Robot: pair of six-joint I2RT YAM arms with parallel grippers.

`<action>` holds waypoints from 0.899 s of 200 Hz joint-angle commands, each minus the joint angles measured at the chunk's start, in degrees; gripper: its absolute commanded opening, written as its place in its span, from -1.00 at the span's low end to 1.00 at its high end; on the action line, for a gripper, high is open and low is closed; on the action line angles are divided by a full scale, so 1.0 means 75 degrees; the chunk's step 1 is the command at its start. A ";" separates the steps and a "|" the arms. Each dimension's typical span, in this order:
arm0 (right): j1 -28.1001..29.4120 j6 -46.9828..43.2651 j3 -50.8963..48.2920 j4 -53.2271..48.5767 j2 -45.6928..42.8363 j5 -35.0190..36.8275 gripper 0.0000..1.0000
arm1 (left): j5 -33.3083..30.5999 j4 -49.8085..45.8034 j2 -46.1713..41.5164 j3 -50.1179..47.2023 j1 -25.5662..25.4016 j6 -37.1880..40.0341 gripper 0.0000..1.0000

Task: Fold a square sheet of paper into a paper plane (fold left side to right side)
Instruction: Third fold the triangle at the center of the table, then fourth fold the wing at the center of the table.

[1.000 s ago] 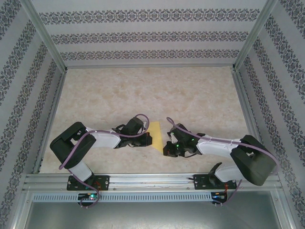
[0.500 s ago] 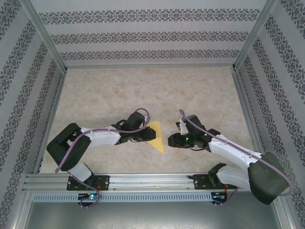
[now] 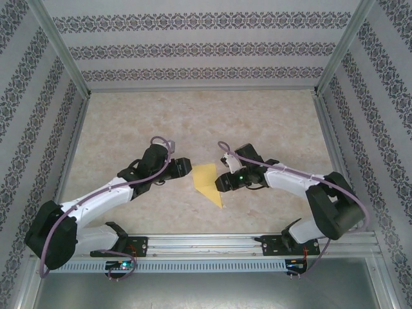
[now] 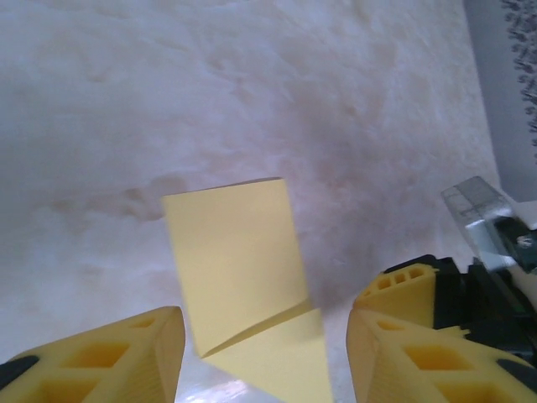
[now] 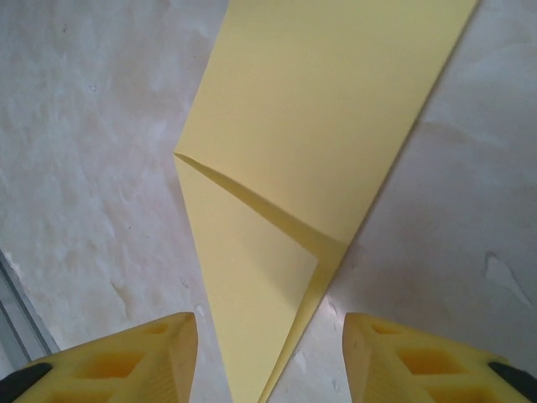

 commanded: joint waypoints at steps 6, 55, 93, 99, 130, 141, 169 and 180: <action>0.0059 -0.0488 0.0321 0.0416 0.0430 -0.0313 -0.03 | -0.0368 -0.0542 -0.0268 -0.0283 0.0177 -0.0024 0.07; 0.0171 -0.0408 0.0559 0.0677 0.1075 -0.0511 -0.08 | -0.0307 -0.0738 -0.0290 -0.0223 0.0243 0.0033 0.08; 0.0223 -0.0320 0.0589 0.0773 0.1294 -0.0676 -0.25 | -0.0292 -0.0820 -0.0250 -0.0170 0.0281 0.0099 0.07; 0.0222 -0.0304 0.0586 0.0773 0.1312 -0.0659 -0.27 | -0.0286 -0.0821 -0.0245 -0.0158 0.0282 0.0093 0.08; 0.0206 -0.0279 0.0557 0.0701 0.1287 -0.0664 -0.49 | -0.0218 -0.0821 -0.0222 -0.0169 0.0353 0.0024 0.09; 0.0211 -0.0257 0.0529 0.0652 0.1166 -0.0636 -0.62 | -0.0143 -0.0773 -0.0201 -0.0181 0.0385 -0.0030 0.10; 0.0136 -0.0153 0.0328 0.0689 0.0716 -0.0618 -1.00 | 0.0265 -0.0205 -0.0116 -0.0380 0.0554 -0.0362 0.22; 0.0074 -0.0099 0.0199 0.0798 0.0517 -0.0650 -1.00 | 0.0602 0.0280 -0.0030 -0.0520 0.0678 -0.0629 0.27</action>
